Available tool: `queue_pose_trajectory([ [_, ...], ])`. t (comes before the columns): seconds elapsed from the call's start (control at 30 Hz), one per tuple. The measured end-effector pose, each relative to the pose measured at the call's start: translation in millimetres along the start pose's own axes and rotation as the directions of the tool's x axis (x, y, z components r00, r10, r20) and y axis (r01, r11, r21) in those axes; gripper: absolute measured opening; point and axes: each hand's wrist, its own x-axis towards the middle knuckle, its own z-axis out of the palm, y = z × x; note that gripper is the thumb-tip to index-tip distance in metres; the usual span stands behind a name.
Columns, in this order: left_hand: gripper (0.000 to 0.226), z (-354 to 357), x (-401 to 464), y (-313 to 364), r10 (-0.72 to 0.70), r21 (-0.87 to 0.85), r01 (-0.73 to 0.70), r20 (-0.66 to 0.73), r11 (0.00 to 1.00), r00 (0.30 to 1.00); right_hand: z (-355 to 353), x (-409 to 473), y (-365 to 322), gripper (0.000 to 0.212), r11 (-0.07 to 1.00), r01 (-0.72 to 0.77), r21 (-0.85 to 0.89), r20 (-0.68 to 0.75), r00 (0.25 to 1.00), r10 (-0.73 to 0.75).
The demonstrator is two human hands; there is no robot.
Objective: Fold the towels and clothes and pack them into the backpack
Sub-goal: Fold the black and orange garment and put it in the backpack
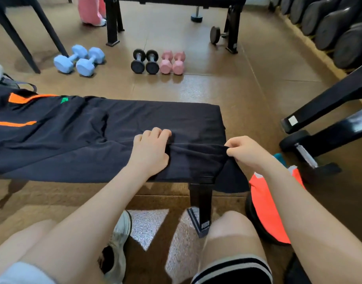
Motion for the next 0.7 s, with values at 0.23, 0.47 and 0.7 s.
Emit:
queue_pose_trajectory([
  [0.23,0.031,29,12,21,0.273,-0.132,-0.281,-0.071,0.951,0.959,1,-2,30,0.007,0.972,0.060,0.226,0.007,0.998,-0.063],
  [0.47,0.021,37,14,14,0.209,-0.244,-0.238,-0.138,0.940,0.968,-2,-5,54,0.048,0.997,-0.045,0.063,0.282,0.959,0.026],
  [0.7,0.011,36,14,15,0.182,-0.271,-0.218,-0.151,0.937,0.972,-29,1,54,0.009,0.996,0.080,0.025,0.116,0.990,-0.083],
])
